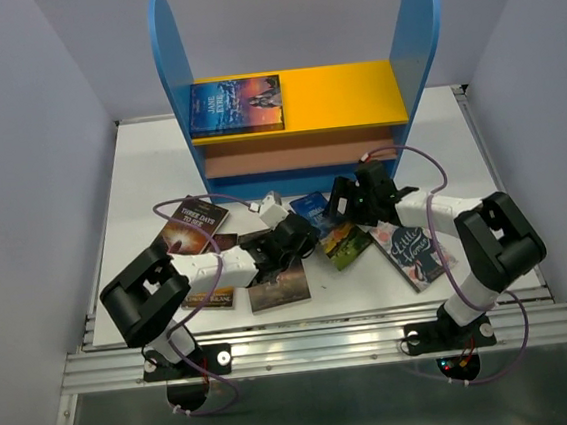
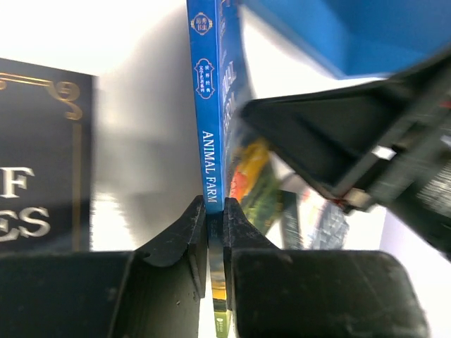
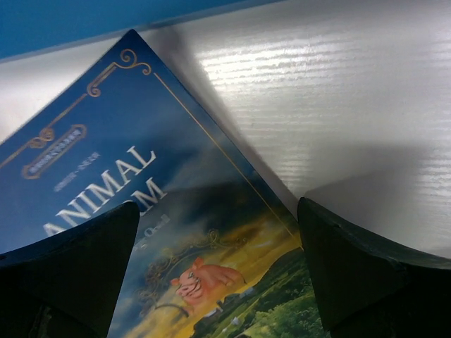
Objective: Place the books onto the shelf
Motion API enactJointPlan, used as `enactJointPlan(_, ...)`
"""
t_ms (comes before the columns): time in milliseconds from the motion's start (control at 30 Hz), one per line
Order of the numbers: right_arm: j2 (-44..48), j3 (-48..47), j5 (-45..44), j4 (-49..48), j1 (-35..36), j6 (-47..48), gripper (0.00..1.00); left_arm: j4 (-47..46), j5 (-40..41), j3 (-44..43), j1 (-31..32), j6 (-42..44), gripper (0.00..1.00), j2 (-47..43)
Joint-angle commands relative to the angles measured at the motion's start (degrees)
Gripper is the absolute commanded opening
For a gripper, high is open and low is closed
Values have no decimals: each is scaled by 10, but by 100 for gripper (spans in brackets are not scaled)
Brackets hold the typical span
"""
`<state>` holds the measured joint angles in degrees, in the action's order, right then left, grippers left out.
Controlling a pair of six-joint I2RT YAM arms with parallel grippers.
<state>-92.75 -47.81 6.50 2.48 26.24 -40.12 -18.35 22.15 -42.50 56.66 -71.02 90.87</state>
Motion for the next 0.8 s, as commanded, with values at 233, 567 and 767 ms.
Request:
enactJointPlan(233,155,3,-13,74,19,35,100,-35,53,25,40,43,0,-121)
enactJointPlan(567,312,45,-68,121,19,-24,100,12,116,14,55,94,0,-228)
enactJointPlan(767,354,62,-98,157,19,-58,100,-7,114,9,64,156,0,-287)
